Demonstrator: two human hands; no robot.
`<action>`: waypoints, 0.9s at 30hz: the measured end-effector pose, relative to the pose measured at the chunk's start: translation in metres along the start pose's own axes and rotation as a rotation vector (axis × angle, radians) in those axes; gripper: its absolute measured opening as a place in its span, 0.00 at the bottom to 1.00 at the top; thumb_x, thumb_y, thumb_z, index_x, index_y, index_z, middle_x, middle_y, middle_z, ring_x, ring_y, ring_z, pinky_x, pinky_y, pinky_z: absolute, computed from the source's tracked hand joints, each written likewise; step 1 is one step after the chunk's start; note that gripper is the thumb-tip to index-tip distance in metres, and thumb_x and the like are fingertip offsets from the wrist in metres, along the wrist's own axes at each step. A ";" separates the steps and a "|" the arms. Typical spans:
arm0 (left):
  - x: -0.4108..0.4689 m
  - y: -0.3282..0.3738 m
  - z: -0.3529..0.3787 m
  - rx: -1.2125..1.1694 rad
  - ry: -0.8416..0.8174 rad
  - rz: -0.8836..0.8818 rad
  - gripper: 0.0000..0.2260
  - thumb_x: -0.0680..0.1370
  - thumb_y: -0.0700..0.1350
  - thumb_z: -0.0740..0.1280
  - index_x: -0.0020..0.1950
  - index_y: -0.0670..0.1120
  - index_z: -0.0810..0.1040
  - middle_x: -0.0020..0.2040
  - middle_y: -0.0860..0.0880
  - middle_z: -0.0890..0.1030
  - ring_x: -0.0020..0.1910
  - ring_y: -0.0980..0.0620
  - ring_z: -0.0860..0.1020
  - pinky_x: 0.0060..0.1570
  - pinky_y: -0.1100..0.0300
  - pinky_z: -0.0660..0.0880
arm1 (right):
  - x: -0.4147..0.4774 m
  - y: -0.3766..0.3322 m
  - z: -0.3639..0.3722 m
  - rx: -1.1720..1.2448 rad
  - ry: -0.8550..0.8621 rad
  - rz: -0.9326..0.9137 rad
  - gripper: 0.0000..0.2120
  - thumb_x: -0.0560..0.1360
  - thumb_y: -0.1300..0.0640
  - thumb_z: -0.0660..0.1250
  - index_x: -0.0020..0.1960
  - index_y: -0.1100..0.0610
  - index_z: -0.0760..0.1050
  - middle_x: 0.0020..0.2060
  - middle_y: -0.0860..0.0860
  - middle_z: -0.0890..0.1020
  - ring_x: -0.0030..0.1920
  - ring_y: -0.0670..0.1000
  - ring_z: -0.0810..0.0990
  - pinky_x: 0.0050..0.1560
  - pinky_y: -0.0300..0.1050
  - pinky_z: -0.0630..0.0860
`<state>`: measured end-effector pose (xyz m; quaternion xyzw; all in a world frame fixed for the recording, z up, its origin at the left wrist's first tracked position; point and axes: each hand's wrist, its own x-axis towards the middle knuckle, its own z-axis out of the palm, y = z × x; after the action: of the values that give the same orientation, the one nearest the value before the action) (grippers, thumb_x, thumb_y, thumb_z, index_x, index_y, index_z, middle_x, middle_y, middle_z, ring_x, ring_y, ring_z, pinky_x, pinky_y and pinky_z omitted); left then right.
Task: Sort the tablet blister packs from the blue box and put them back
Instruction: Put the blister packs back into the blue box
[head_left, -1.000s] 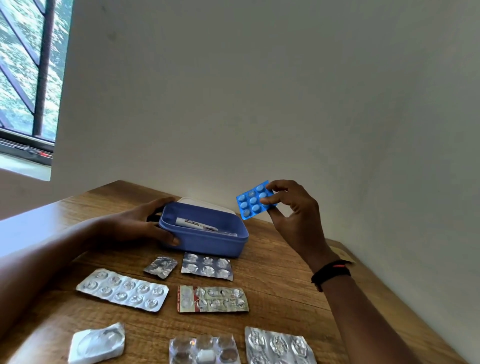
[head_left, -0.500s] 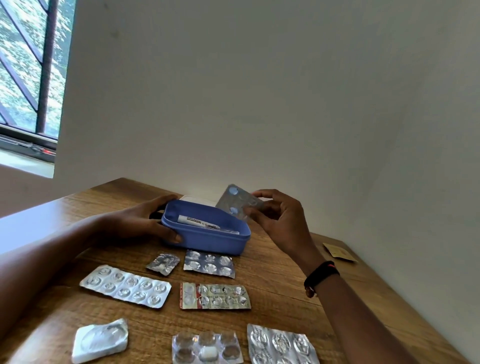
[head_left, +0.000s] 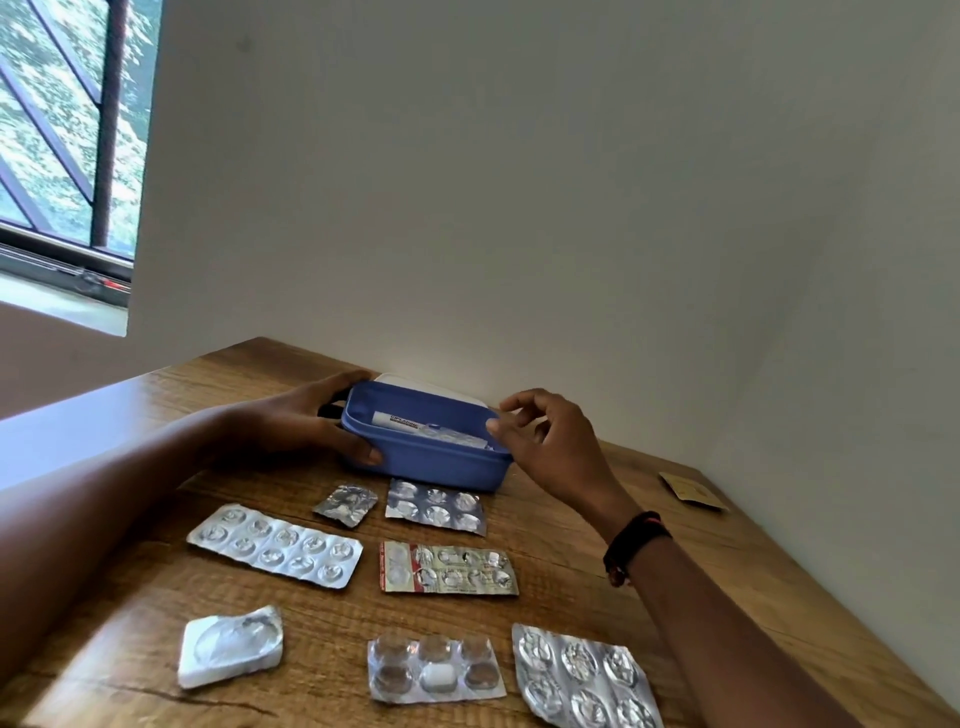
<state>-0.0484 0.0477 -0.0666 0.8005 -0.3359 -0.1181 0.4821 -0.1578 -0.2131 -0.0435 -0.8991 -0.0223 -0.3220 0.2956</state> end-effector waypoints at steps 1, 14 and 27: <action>0.000 0.001 0.000 0.003 0.003 -0.006 0.50 0.57 0.57 0.78 0.75 0.55 0.58 0.69 0.53 0.71 0.67 0.52 0.71 0.68 0.51 0.69 | 0.001 0.000 -0.003 0.021 -0.047 0.025 0.16 0.68 0.47 0.76 0.50 0.51 0.76 0.40 0.46 0.77 0.37 0.42 0.73 0.34 0.31 0.71; 0.002 0.001 -0.002 -0.014 0.035 -0.027 0.45 0.60 0.52 0.79 0.73 0.53 0.62 0.66 0.50 0.74 0.59 0.55 0.74 0.57 0.58 0.74 | -0.004 -0.002 -0.015 -0.205 -0.650 0.067 0.20 0.62 0.39 0.77 0.31 0.52 0.74 0.24 0.43 0.76 0.27 0.40 0.72 0.30 0.35 0.67; 0.002 0.001 -0.002 0.012 0.034 -0.041 0.50 0.61 0.52 0.80 0.77 0.50 0.57 0.70 0.47 0.71 0.64 0.50 0.72 0.61 0.56 0.71 | 0.001 0.041 -0.069 -0.287 -0.703 0.519 0.23 0.72 0.42 0.70 0.65 0.44 0.71 0.55 0.49 0.77 0.46 0.50 0.80 0.44 0.44 0.78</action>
<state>-0.0459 0.0472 -0.0649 0.8120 -0.3116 -0.1124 0.4805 -0.1864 -0.2846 -0.0212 -0.9616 0.1493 0.0875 0.2132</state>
